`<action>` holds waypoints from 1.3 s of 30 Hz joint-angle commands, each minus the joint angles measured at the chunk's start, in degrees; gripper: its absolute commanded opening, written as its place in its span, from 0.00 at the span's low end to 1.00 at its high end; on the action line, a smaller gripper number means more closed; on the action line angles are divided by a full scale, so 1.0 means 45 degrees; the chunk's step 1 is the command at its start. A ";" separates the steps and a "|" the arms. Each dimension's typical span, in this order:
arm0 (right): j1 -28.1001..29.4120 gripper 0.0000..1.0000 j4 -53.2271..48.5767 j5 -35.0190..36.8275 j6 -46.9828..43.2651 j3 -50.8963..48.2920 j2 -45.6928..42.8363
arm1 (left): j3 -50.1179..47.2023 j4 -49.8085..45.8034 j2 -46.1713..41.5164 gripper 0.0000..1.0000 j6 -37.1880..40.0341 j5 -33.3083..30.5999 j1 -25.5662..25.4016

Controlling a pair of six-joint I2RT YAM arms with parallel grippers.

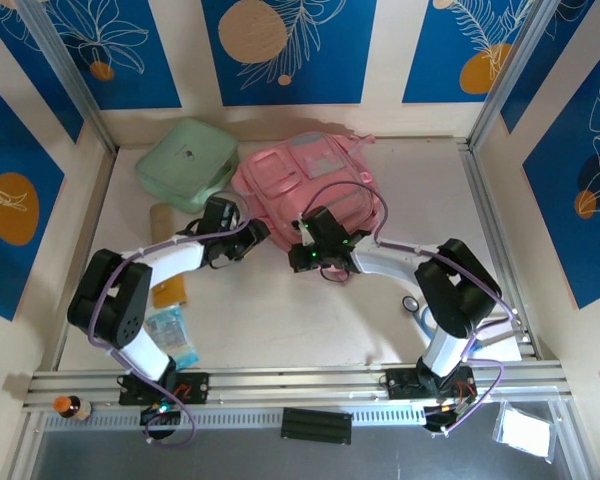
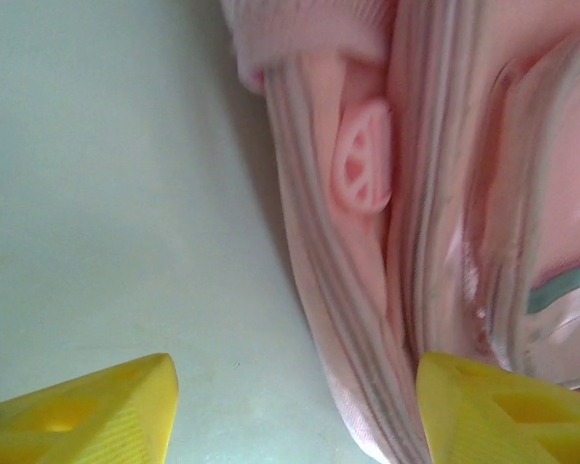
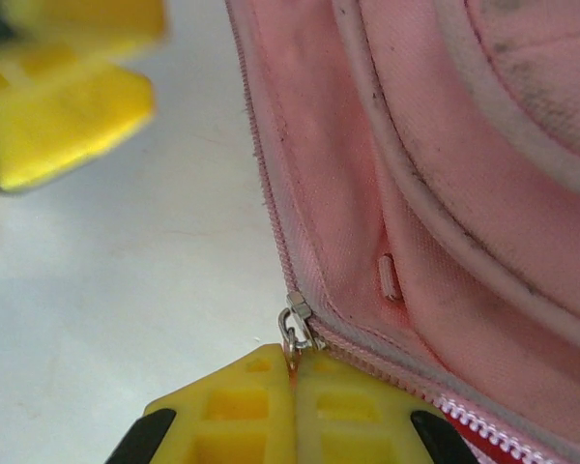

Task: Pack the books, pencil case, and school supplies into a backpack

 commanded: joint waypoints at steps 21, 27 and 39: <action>0.0403 0.00 -0.0838 0.0145 0.0019 0.0648 0.0040 | -0.0210 0.3492 0.1431 0.15 -0.3226 -0.0529 -0.1168; 0.0384 0.00 -0.2123 0.2428 0.0178 -0.0166 -0.1116 | 0.0345 0.2745 0.1283 0.01 -0.2614 -0.0704 -0.1149; 0.0155 0.03 -0.3970 0.4868 -0.0578 -0.0541 -0.1980 | 0.0809 0.2462 0.1211 0.00 -0.2054 -0.0565 -0.1129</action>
